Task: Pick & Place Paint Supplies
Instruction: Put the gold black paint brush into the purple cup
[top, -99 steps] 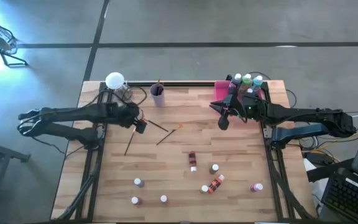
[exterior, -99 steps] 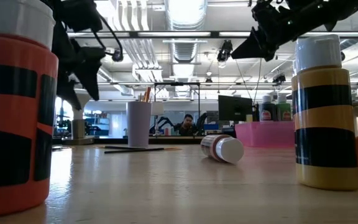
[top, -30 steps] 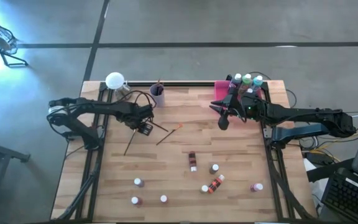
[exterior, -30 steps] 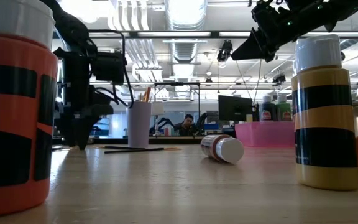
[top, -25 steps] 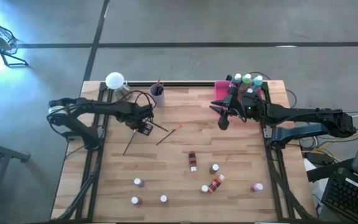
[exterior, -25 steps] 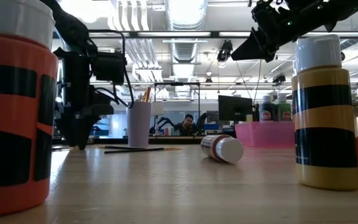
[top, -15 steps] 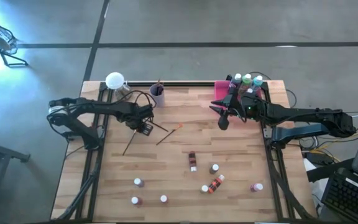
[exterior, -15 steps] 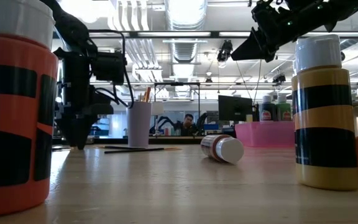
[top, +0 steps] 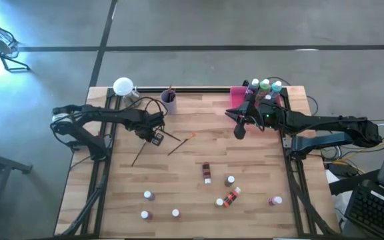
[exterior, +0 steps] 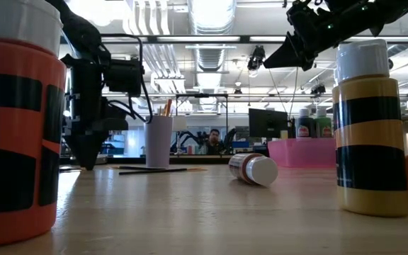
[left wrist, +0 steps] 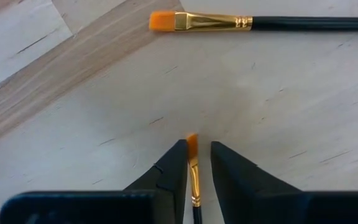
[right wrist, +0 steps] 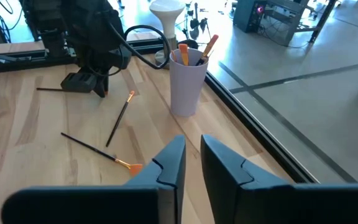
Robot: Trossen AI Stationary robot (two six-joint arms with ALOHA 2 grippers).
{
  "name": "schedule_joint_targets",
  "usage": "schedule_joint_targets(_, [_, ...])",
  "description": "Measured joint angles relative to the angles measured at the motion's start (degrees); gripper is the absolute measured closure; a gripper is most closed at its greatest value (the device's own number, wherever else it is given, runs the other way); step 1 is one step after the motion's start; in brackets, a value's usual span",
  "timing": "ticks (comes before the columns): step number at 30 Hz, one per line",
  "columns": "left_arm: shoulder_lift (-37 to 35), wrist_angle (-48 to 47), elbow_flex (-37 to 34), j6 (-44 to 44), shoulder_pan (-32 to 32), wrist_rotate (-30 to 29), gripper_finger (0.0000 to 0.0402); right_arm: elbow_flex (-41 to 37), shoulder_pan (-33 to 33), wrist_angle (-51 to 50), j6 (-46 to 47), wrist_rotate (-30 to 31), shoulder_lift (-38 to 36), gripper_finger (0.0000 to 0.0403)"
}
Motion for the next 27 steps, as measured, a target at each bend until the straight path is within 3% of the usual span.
schedule_joint_targets(14, [-0.02, 0.42, -0.04, 1.71, 0.00, -0.48, 0.0394, 0.00, -0.01, 0.00, 0.00, 0.00, 0.00, 0.0355])
schedule_joint_targets(27, [-2.79, 0.85, 1.57, 4.18, 0.02, -1.07, 0.0397, 0.01, -0.01, -0.02, 0.00, 0.00, 0.00, 0.0319])
